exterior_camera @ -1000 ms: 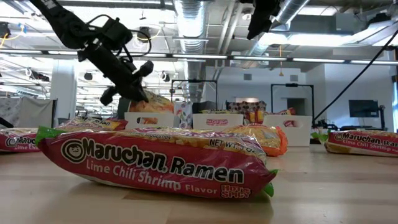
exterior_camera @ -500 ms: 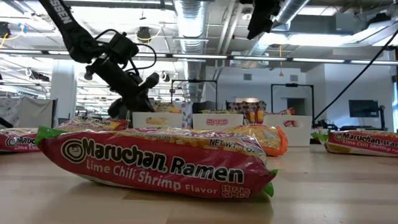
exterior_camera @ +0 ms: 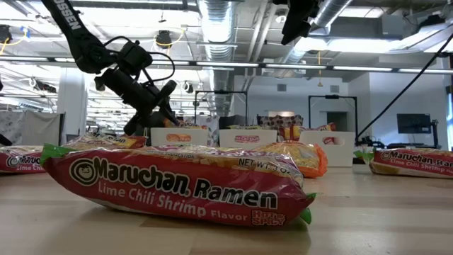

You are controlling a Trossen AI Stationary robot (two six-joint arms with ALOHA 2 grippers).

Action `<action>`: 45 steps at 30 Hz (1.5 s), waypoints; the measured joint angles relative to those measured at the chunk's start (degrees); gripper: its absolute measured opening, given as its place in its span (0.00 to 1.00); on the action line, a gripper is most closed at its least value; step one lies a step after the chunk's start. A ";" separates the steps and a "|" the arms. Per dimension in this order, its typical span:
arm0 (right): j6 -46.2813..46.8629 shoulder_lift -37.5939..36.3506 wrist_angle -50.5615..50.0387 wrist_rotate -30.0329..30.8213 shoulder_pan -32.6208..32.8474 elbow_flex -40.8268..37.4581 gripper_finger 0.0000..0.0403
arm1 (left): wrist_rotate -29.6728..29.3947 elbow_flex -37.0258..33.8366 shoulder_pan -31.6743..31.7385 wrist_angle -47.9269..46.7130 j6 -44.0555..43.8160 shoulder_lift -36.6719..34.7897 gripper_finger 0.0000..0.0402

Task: Sort Maruchan noodles
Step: Put the orange noodle pack into the left white bin, then put the green noodle pack into the center white bin

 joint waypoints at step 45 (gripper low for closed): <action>-1.88 -11.30 -9.18 -6.61 -11.14 -21.84 0.52 | 48.79 25.10 -0.70 41.80 -19.52 -0.24 0.34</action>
